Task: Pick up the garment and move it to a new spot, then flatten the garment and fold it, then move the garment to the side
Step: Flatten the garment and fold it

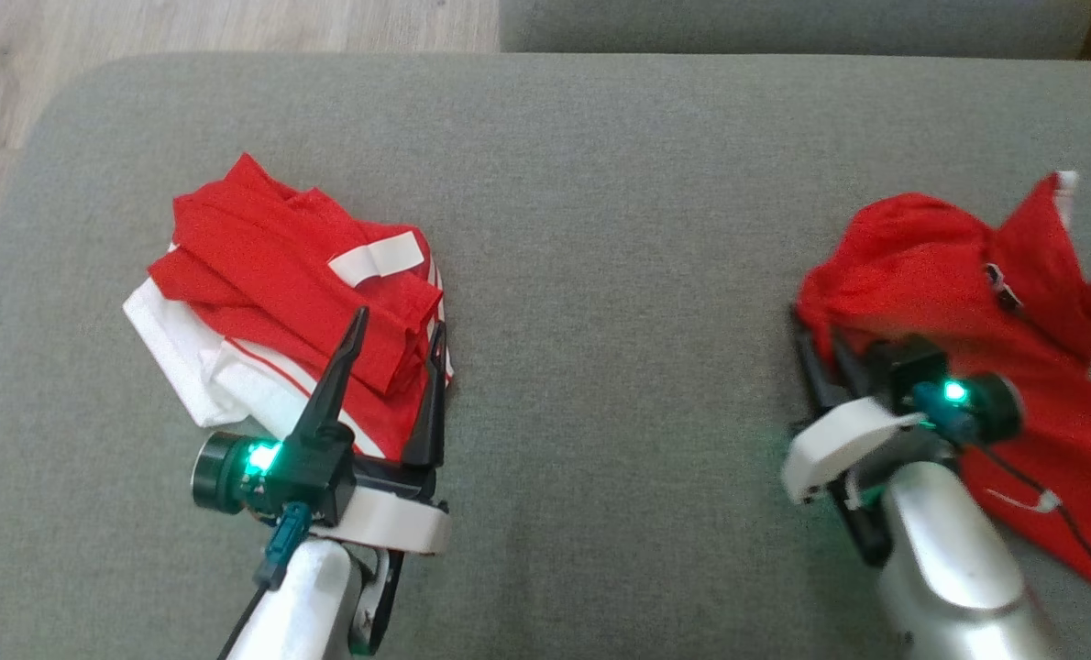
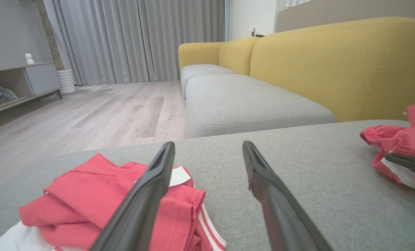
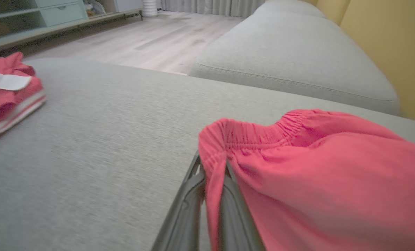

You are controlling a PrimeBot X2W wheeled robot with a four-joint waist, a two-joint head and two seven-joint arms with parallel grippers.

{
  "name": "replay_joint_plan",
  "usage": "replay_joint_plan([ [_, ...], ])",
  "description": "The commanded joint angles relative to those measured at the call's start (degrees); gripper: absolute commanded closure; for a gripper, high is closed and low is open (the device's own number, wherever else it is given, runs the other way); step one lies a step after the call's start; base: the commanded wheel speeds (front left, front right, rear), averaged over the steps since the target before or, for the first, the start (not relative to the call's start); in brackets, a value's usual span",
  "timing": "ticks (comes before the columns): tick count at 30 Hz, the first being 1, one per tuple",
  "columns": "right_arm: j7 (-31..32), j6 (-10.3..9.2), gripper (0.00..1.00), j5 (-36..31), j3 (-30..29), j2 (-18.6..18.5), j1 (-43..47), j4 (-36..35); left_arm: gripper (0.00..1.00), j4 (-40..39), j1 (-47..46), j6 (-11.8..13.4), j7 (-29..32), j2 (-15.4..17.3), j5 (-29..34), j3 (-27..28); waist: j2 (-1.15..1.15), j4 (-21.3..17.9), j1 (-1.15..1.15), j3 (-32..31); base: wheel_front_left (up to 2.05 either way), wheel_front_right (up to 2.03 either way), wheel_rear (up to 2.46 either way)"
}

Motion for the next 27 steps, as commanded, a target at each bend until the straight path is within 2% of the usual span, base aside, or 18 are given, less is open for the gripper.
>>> replay_joint_plan([
  [1, -1.05, -0.04, 1.00, 1.11, 2.87, 0.07, -1.81, -1.48, 0.00, -1.50, -2.10, -0.17, -0.36, -0.03, 0.53, 2.09, 0.00, -0.22, -0.01, -0.33, 0.00, 0.00, 0.00],
  [7, -1.80, -0.04, 1.00, 8.17, 14.75, 0.07, -2.00, -3.13, 0.00, -1.18, -1.62, -0.43, -0.36, -0.17, 0.82, 2.39, 0.00, -0.71, -0.01, -1.81, 0.00, 0.00, 0.00],
  [12, 0.53, -0.04, 1.00, 15.23, 25.61, 0.07, -1.44, -6.91, 0.00, -1.22, -1.26, -0.57, -0.36, -0.26, 1.02, 2.61, 0.00, -0.77, -0.01, -2.28, 0.00, 0.00, 0.00],
  [15, 2.28, -0.04, 1.00, 18.48, 29.49, 0.07, -1.51, -8.89, 0.00, -1.47, -0.94, -0.66, -0.36, -0.27, 1.22, 2.74, 0.00, -0.61, -0.01, -2.04, 0.00, 0.00, 0.00],
  [18, 3.40, -0.04, 1.00, 19.54, 29.23, 0.07, -2.35, -8.79, 0.00, -1.60, -0.90, -0.83, -0.36, -0.28, 1.41, 2.81, 0.00, -0.23, -0.01, -1.59, 0.00, 0.00, 0.00],
  [27, 5.42, -0.04, 1.00, 14.80, 22.97, -0.75, -7.44, -0.71, 0.00, -1.90, -1.95, -1.18, -0.36, -0.64, 1.64, 2.52, 0.00, 1.41, -0.01, 0.54, 0.00, 0.00, 0.00],
])
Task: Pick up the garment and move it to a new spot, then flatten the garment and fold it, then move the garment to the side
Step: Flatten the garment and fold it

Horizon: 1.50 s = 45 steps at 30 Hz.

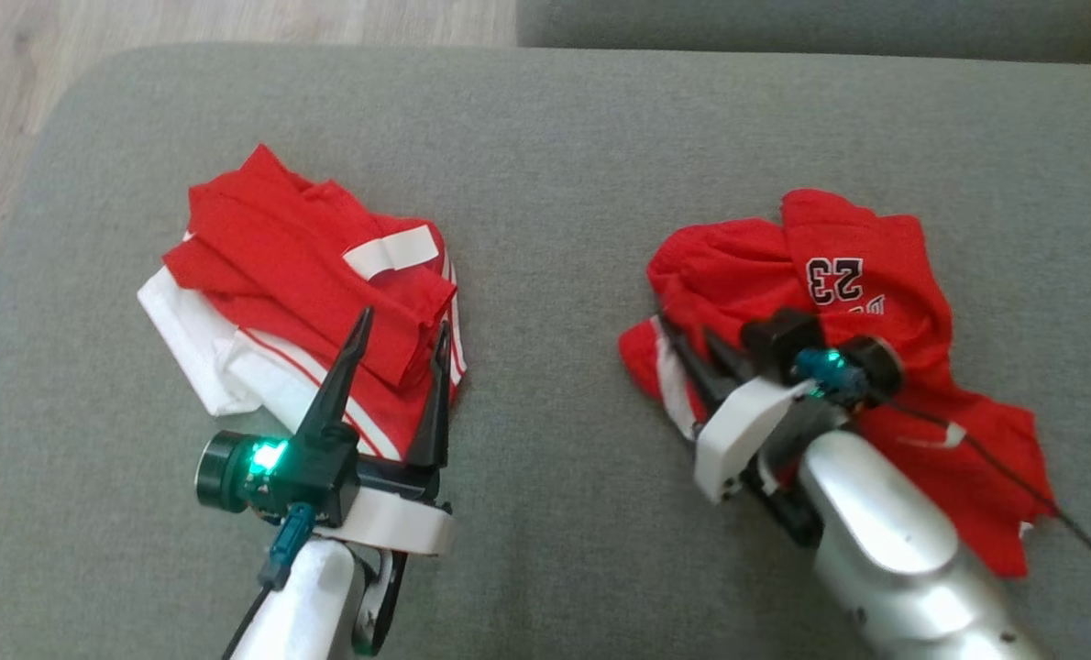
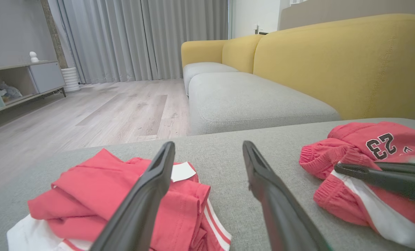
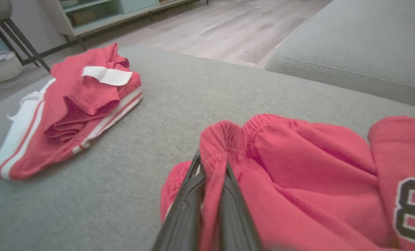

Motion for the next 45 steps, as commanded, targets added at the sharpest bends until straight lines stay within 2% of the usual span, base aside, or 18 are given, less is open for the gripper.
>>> replay_joint_plan([
  [1, 0.14, -0.04, 1.00, -0.80, 0.13, 0.38, -1.86, -0.50, 0.00, -2.01, -2.26, -0.17, -0.36, -0.07, 0.41, 1.80, 0.00, 0.46, 0.00, 0.51, 0.00, 0.00, 0.00],
  [4, 0.61, -0.04, 1.00, -1.89, -1.27, 0.23, -3.44, 2.97, 0.00, -1.92, -2.52, -0.21, -0.36, -0.24, 0.30, 1.72, 0.00, 0.80, 0.00, 1.07, 0.00, 0.00, 0.00],
  [5, 0.51, -0.04, 0.80, -2.61, -1.97, 0.13, -3.99, 4.02, 0.00, -1.84, -2.58, -0.23, -0.36, -0.27, 0.30, 1.72, 0.00, 0.82, 0.00, 1.18, 0.00, 0.00, 0.00],
  [6, 0.30, -0.04, 0.01, -3.31, -2.75, 0.15, -4.42, 4.94, 0.00, -1.77, -2.63, -0.24, -0.36, -0.30, 0.33, 1.72, 0.00, 0.82, 0.00, 1.27, 0.00, 0.00, 0.00],
  [13, -2.96, -0.04, 0.00, -6.00, -5.41, 0.94, -5.15, 7.07, 0.00, -1.47, -2.82, -0.26, -0.36, -0.27, 0.59, 2.39, 0.00, -0.66, 0.00, 1.01, 0.00, 0.00, 0.00],
  [22, -7.06, -0.04, 0.00, -4.82, -9.79, 1.27, -0.69, -0.25, 0.00, -1.40, -2.09, -0.29, -0.36, 0.05, 0.92, 3.27, 0.00, -4.50, 0.00, -1.38, 0.00, 0.00, 0.00],
  [24, -7.39, -0.04, 0.00, -5.23, -12.11, 1.28, 0.99, -2.48, 0.00, -1.41, -1.79, -0.26, -0.36, 0.06, 0.98, 3.36, 0.00, -5.25, 0.00, -1.97, 0.00, 0.00, 0.00],
  [27, -7.85, -0.04, 0.00, -7.16, -20.86, 1.31, 6.25, -8.60, 0.00, -1.40, -0.96, -0.30, -0.36, 0.11, 1.04, 3.58, 0.00, -6.46, 0.00, -3.12, 0.00, 0.00, 0.00],
  [29, -7.85, -0.04, 0.00, -7.37, -24.34, 1.32, 8.32, -10.81, 0.00, -1.44, -0.69, -0.33, -0.36, 0.09, 1.07, 3.58, 0.00, -6.64, 0.00, -3.36, 0.00, 0.00, 0.00],
  [33, -6.37, -0.04, 0.00, -7.96, -27.56, 1.33, 9.95, -13.10, 0.00, -1.59, -0.44, -0.57, -0.36, 0.02, 1.19, 3.29, 0.00, -6.46, 0.00, -3.21, 0.00, 0.00, 0.00],
  [37, -4.45, -0.04, 0.00, -8.04, -29.22, 1.34, 7.84, -12.94, 0.00, -1.57, -0.79, -0.93, -0.36, -0.04, 1.35, 2.98, 0.00, -5.51, 0.00, -2.43, 0.00, 0.00, 0.00],
  [40, -2.41, -0.04, 0.00, -10.58, -29.72, 1.34, 5.36, -10.28, 0.00, -1.33, -1.03, -1.14, -0.36, -0.10, 1.44, 2.70, 0.00, -4.56, 0.00, -2.00, 0.00, 0.00, 0.00],
  [45, -0.37, -0.04, 0.00, -9.75, -31.66, 1.34, 1.73, -5.14, 0.00, -1.08, -1.36, -1.17, -0.36, -0.23, 1.50, 2.28, 0.00, -3.05, 0.00, -1.19, 0.00, 0.00, 0.00],
])
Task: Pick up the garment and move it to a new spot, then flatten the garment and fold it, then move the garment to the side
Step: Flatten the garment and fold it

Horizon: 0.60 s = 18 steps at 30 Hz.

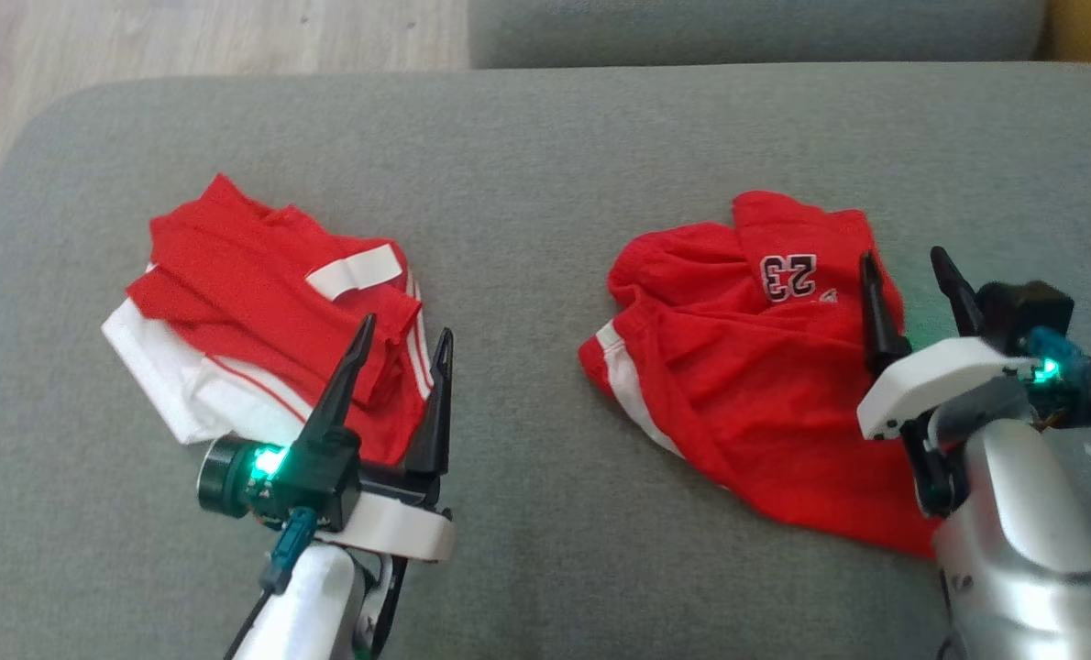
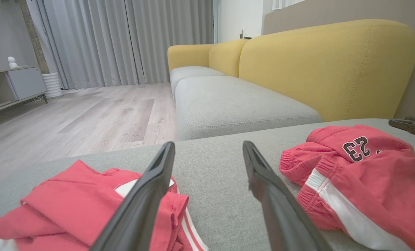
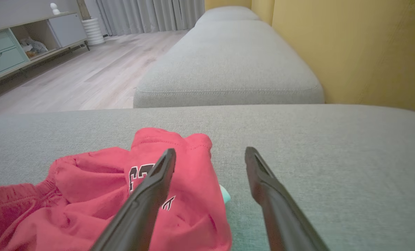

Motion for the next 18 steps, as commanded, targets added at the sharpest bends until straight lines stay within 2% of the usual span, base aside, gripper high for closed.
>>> replay_joint_plan([
  [1, -0.03, -0.04, 0.00, 0.09, 1.03, 0.25, -2.09, -1.36, 0.00, -1.58, -1.91, -0.16, -0.36, 0.29, 0.67, 1.59, 0.00, 0.55, 0.00, 0.48, 0.00, 0.00, 0.00],
  [10, 1.36, -0.04, 0.00, 2.82, -0.58, 0.09, -10.40, 10.16, 0.00, -1.67, -2.71, -0.22, -0.36, 0.14, 0.78, 1.33, 0.00, 2.48, 0.00, 2.93, 0.00, 0.00, 0.00],
  [14, 1.36, -0.04, 0.00, 4.16, 1.61, -0.23, -13.22, 14.67, 0.00, -1.66, -3.20, -0.07, -0.36, 0.04, 0.80, 1.15, 0.00, 2.74, 0.00, 3.45, 0.00, 0.00, 0.00],
  [15, 1.16, -0.04, 0.34, 4.45, 2.38, -0.51, -13.82, 15.50, 0.00, -1.63, -3.26, -0.01, -0.36, 0.01, 0.79, 1.13, 0.00, 2.69, 0.00, 3.48, 0.00, 0.00, 0.00],
  [16, 0.75, -0.04, 1.00, 4.63, 3.27, -0.85, -14.38, 16.15, 0.00, -1.58, -3.30, 0.04, -0.36, 0.00, 0.78, 1.13, 0.00, 2.61, 0.00, 3.45, 0.00, 0.00, 0.00],
  [18, -0.25, -0.04, 1.00, 5.38, 4.71, -1.48, -15.42, 17.07, 0.00, -1.43, -3.28, 0.15, -0.36, -0.02, 0.74, 1.24, 0.00, 2.29, 0.00, 3.23, 0.00, 0.00, 0.00],
])
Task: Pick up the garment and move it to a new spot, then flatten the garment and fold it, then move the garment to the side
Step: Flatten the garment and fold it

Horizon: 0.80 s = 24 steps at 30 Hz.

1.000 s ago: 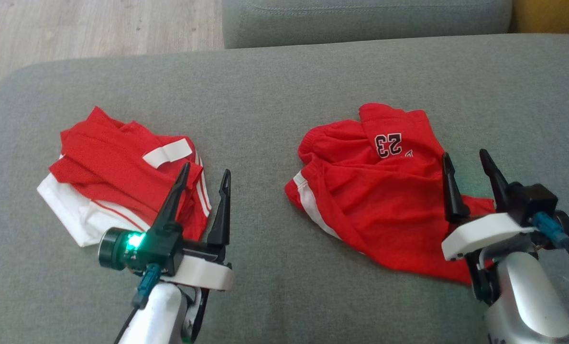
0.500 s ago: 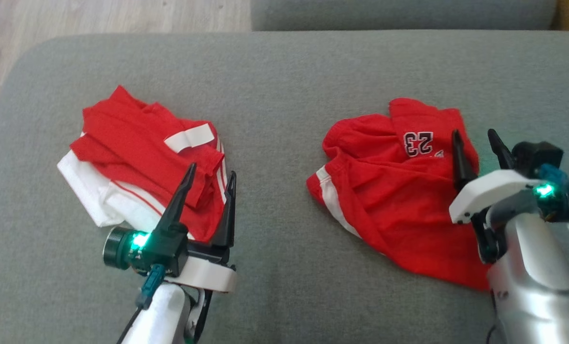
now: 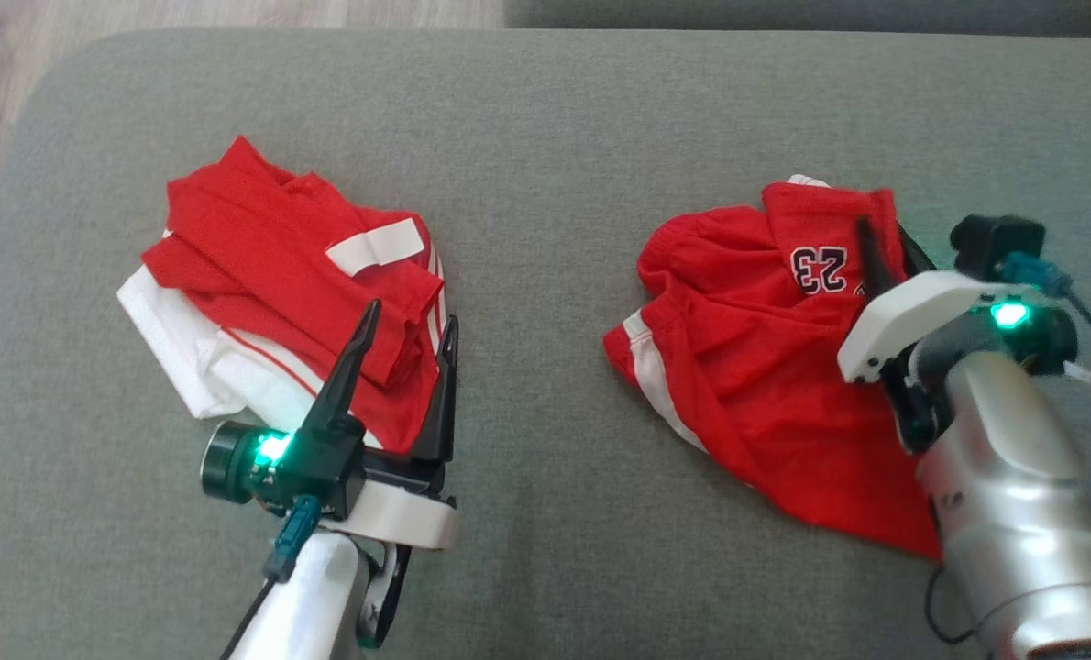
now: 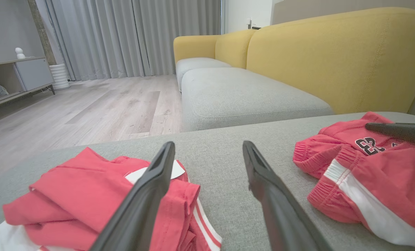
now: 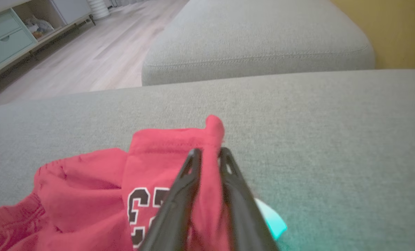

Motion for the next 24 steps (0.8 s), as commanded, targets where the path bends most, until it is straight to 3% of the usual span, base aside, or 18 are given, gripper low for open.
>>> replay_joint_plan([
  [1, -1.58, -0.04, 1.00, 0.76, 1.92, -0.67, -2.83, -1.23, 0.00, -1.44, -1.85, 0.17, -0.36, 0.12, 0.73, 1.84, 0.00, -0.43, 0.00, -0.40, 0.00, 0.00, 0.00],
  [6, -5.52, -0.04, 1.00, 0.95, 1.12, -3.51, -5.08, -0.92, 0.00, -1.32, -1.57, 0.28, -0.36, 0.11, 0.59, 2.17, 0.00, -1.73, 0.00, -1.64, 0.00, 0.00, 0.00],
  [11, -7.00, -0.04, 1.00, -1.10, -4.42, -6.74, -7.63, 0.26, 0.00, -1.59, -1.68, 0.31, -0.36, -0.01, 0.42, 1.87, 0.00, -2.01, 0.00, -1.83, 0.00, 0.00, 0.00],
  [22, -4.50, -0.04, 1.00, -14.08, -19.44, -11.60, -16.18, 4.79, 0.00, -2.11, -3.54, -0.02, -0.36, -0.18, 0.22, 1.23, 0.00, -0.19, 0.00, 2.04, 0.00, 0.00, 0.00],
  [23, -4.05, -0.04, 0.09, -16.09, -20.20, -12.18, -16.63, 5.21, 0.00, -2.06, -3.69, -0.03, -0.36, -0.20, 0.21, 1.18, 0.00, -0.03, 0.00, 2.22, 0.00, 0.00, 0.00],
  [24, -3.59, -0.04, 0.00, -18.14, -20.94, -12.64, -16.98, 5.54, 0.00, -2.00, -3.79, -0.03, -0.36, -0.21, 0.20, 1.12, 0.00, 0.11, 0.00, 2.31, 0.00, 0.00, 0.00],
])
